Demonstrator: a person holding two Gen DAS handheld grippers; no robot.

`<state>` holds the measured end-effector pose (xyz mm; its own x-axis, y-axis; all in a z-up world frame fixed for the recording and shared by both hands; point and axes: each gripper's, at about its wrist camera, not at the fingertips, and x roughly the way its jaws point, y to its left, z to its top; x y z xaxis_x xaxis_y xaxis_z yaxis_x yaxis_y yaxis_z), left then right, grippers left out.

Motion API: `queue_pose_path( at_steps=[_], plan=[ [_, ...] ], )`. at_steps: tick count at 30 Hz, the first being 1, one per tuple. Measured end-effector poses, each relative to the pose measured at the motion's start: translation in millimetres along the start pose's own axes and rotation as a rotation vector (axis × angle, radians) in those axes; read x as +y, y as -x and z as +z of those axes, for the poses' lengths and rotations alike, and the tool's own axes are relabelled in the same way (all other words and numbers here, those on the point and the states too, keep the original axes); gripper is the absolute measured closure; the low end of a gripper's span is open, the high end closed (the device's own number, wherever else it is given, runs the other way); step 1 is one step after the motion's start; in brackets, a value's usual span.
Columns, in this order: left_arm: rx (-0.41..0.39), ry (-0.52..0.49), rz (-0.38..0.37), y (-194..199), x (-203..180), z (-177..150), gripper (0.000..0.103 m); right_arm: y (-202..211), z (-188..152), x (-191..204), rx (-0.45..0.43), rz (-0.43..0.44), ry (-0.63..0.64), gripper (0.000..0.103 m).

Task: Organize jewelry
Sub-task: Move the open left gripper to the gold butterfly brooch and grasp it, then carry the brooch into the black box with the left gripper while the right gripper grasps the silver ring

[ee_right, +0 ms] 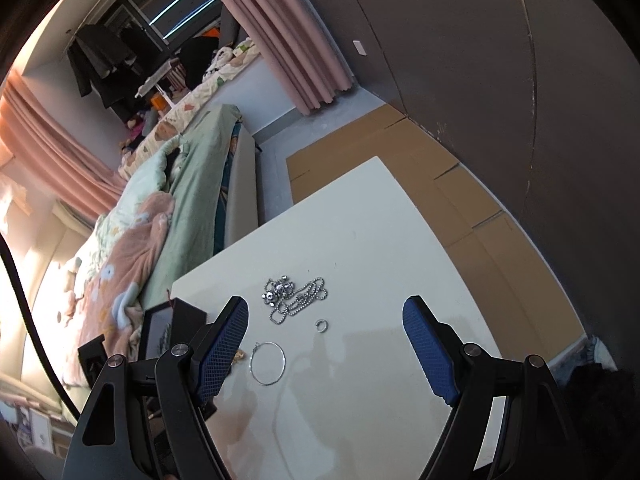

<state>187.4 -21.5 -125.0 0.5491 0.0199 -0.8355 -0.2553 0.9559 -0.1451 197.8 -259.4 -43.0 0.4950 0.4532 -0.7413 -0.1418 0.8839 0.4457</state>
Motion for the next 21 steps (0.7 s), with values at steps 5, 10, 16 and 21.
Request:
queue_pose_path(
  at_steps=[5, 10, 16, 21],
  plan=[
    [0.024, -0.04, 0.034, -15, -5, -5, 0.039, -7, 0, 5, 0.016, -0.018, 0.017, 0.023],
    [0.003, -0.1, 0.075, -18, -13, -7, 0.04, -22, -3, 8, 0.064, -0.058, 0.03, 0.023],
    [0.001, -0.108, 0.076, -18, -9, -4, 0.072, -49, -6, 13, 0.144, -0.101, 0.066, 0.041],
    [-0.004, -0.093, 0.004, -7, -4, 2, 0.089, -69, -6, 7, 0.199, -0.117, 0.048, 0.056]
  ],
)
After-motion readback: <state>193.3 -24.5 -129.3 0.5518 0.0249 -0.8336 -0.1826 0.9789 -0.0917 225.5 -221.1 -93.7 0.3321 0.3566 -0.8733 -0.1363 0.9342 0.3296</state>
